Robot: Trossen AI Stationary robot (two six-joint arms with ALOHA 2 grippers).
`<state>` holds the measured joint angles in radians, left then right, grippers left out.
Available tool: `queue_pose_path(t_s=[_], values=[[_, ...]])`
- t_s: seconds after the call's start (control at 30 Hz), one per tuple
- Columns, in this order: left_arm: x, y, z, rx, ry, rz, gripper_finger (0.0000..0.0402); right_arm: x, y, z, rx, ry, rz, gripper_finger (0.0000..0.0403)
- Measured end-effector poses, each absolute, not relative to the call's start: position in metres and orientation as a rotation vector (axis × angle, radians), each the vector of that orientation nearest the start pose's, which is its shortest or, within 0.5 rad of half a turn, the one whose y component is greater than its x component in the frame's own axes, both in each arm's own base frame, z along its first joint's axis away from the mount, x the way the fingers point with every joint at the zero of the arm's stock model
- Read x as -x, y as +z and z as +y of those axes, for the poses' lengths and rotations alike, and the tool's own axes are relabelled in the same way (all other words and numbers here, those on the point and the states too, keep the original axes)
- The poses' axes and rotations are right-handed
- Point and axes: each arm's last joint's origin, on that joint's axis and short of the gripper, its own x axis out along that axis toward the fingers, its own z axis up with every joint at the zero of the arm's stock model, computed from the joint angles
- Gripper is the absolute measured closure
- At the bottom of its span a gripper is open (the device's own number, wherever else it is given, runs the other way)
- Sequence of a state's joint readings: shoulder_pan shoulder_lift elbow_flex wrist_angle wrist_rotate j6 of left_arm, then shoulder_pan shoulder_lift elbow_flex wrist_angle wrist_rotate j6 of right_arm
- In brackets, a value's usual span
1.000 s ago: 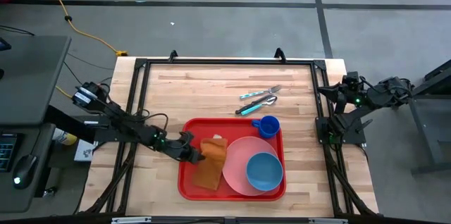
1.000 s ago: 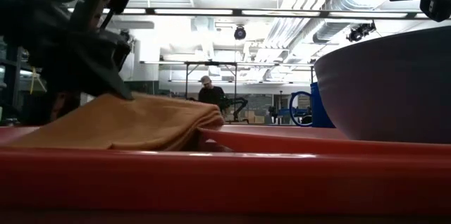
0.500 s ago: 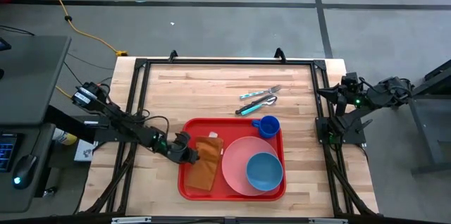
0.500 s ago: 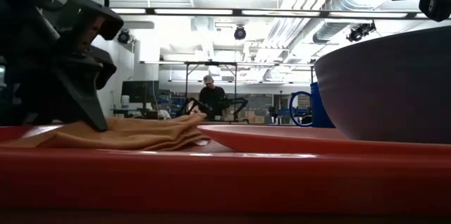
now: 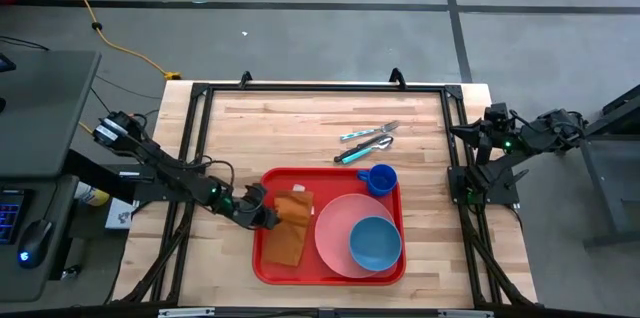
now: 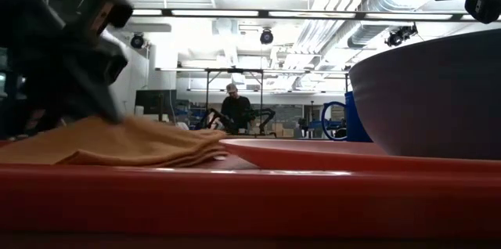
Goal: Set up tray
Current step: Put the orange napkin on the red serving tray
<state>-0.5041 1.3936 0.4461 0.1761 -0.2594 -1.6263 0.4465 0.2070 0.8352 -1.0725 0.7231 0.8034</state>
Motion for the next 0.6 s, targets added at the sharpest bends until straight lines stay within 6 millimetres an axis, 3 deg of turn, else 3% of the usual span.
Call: queue_pose_path(t_s=[0.37,0.6], values=[[-0.2090,0.1351,-0.1075,1.237,0.391,0.747,0.0311,-0.0131,0.3118,-0.0149,-0.542,-0.399,0.239,0.0400],[-0.2121,0.1393,-0.1088,1.222,0.384,0.730,0.0256,-0.0131,0.3118,-0.0150,-0.524,-0.397,0.242,0.0401]])
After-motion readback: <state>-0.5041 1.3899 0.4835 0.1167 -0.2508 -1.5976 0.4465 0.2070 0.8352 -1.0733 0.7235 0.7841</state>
